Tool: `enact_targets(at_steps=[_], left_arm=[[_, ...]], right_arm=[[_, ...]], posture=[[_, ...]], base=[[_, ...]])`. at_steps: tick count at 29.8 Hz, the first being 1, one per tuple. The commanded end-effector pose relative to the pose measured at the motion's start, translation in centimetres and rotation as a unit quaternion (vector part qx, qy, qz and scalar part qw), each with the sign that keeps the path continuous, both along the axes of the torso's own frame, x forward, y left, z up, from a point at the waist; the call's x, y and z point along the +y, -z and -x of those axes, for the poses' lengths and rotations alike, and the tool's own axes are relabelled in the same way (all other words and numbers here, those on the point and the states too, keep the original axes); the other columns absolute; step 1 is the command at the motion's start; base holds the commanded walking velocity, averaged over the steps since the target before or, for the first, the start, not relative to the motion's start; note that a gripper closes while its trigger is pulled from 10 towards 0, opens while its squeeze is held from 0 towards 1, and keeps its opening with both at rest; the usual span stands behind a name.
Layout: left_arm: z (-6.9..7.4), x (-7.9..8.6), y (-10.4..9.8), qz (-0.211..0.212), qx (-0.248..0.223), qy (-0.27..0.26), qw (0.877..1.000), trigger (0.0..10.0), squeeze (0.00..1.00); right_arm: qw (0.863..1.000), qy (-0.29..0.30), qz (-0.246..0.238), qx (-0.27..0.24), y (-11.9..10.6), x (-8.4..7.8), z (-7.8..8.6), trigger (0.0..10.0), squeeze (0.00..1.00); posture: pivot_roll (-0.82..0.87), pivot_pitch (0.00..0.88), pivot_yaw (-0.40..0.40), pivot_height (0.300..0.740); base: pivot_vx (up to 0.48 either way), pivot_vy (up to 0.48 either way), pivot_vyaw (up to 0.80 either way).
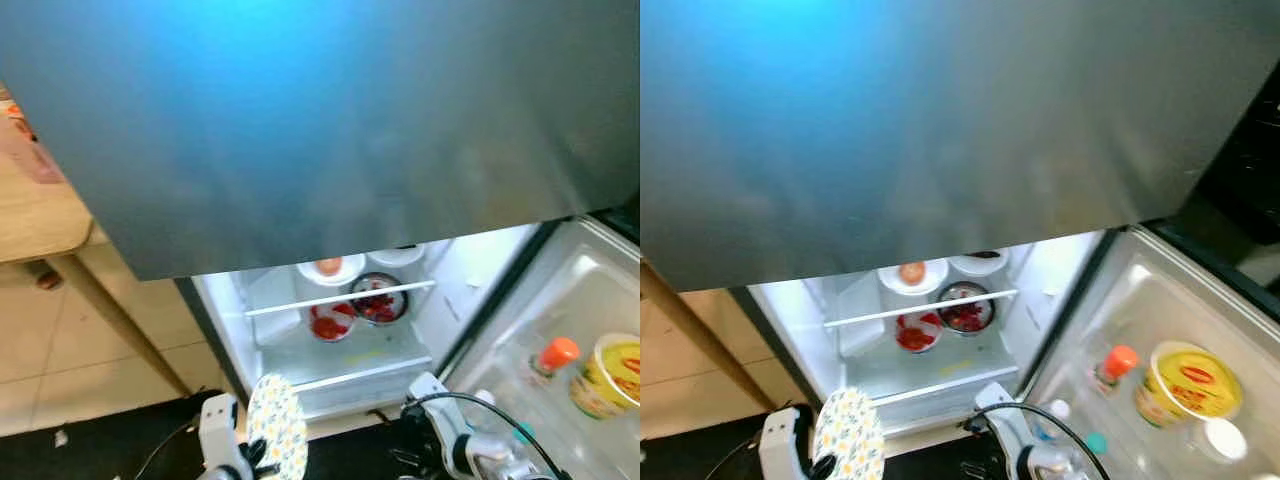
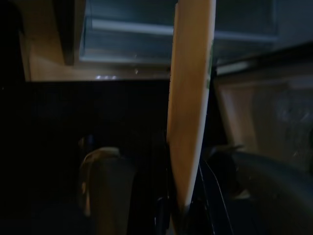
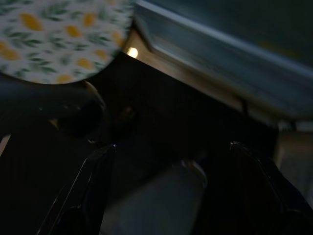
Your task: Restocking fridge
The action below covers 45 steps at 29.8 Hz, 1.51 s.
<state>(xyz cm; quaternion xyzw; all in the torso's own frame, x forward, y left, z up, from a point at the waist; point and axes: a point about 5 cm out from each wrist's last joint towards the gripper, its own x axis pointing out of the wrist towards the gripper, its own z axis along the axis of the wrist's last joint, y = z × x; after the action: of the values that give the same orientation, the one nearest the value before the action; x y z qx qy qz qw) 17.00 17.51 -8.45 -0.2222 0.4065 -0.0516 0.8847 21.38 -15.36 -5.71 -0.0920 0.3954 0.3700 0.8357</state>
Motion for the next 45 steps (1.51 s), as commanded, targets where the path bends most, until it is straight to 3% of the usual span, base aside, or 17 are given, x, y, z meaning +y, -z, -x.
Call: enact_targets(at_steps=[1,3,4,7,8,10,11,12,14,19,31,36,42,45], left_arm=[[-0.4,-0.3,-0.2,0.013,-0.012,-0.005,1.000,10.0,0.00],[-2.2,-0.6,-1.2,0.034,-0.050,-0.002,0.998,10.0,0.00],[-2.2,-0.6,-1.2,0.034,-0.050,-0.002,0.998,10.0,0.00],[-4.4,-0.9,-2.6,0.066,-0.100,-0.011,0.993,10.0,0.00],[-4.4,-0.9,-2.6,0.066,-0.100,-0.011,0.993,10.0,0.00],[-5.7,-0.9,-3.6,0.097,-0.131,-0.026,0.986,10.0,0.00],[-5.7,-0.9,-3.6,0.097,-0.131,-0.026,0.986,10.0,0.00],[-6.6,-1.1,-4.3,0.136,-0.151,-0.039,0.978,10.0,0.00],[-7.1,-1.6,-4.8,0.171,-0.165,-0.043,0.970,10.0,0.00],[-8.1,-3.0,-5.8,0.222,-0.194,-0.038,0.955,10.0,0.00],[-8.8,-4.6,-6.4,0.235,-0.214,-0.041,0.947,10.0,0.00],[-8.9,-4.7,-6.4,0.243,-0.219,-0.055,0.943,10.0,0.00],[-8.8,-4.4,-6.5,0.261,-0.226,-0.075,0.936,10.0,0.00],[-8.6,-3.4,-6.4,0.276,-0.233,-0.088,0.928,10.0,0.00]], right_arm=[[1.000,0.004,0.010,0.007,0.3,-0.3,0.4,10.0,0.00],[1.000,0.022,0.010,-0.009,0.0,0.1,-0.3,10.0,0.00],[1.000,0.022,0.010,-0.009,0.0,0.1,-0.3,10.0,0.00],[0.999,0.044,0.007,-0.029,-0.4,0.4,-1.1,10.0,0.00],[0.999,0.044,0.007,-0.029,-0.4,0.4,-1.1,10.0,0.00],[0.997,0.060,0.007,-0.039,-0.7,0.4,-1.6,10.0,0.00],[0.997,0.060,0.007,-0.039,-0.7,0.4,-1.6,10.0,0.00],[0.996,0.080,0.000,-0.045,-1.0,0.2,-2.1,10.0,0.00],[0.994,0.099,-0.011,-0.050,-1.2,0.0,-2.4,10.0,0.00],[0.987,0.140,-0.048,-0.069,-2.2,-0.7,-3.4,10.0,0.00],[0.975,0.182,-0.091,-0.091,-3.5,-1.5,-4.7,10.0,0.00],[0.973,0.186,-0.096,-0.095,-3.7,-1.7,-4.9,10.0,0.00],[0.962,0.221,-0.126,-0.098,-4.3,-2.5,-5.3,10.0,0.00],[0.937,0.276,-0.188,-0.105,-5.5,-3.5,-6.4,10.0,0.00]], posture=[[-0.02,0.094,-0.019,0.740],[-0.02,0.113,-0.016,0.740],[-0.02,0.113,-0.016,0.740],[-0.02,0.137,-0.009,0.740],[-0.02,0.137,-0.009,0.740],[-0.02,0.154,-0.004,0.740],[-0.02,0.154,-0.004,0.740],[-0.03,0.168,0.003,0.735],[-0.03,0.175,0.007,0.725],[-0.05,0.197,0.011,0.700],[-0.06,0.208,0.013,0.645],[-0.06,0.208,0.013,0.630],[-0.07,0.202,0.014,0.605],[-0.06,0.193,0.013,0.590]], base=[[0.000,0.000,0.00],[0.000,0.000,0.00],[0.000,0.000,0.00],[0.000,0.000,0.00],[0.000,0.000,0.00],[0.000,0.000,0.00],[0.000,0.000,0.00],[0.000,0.000,0.00],[0.000,0.000,0.00],[0.000,0.000,0.00],[0.000,0.000,0.00],[0.000,0.000,0.00],[0.000,0.000,0.00],[0.000,0.000,0.00]])
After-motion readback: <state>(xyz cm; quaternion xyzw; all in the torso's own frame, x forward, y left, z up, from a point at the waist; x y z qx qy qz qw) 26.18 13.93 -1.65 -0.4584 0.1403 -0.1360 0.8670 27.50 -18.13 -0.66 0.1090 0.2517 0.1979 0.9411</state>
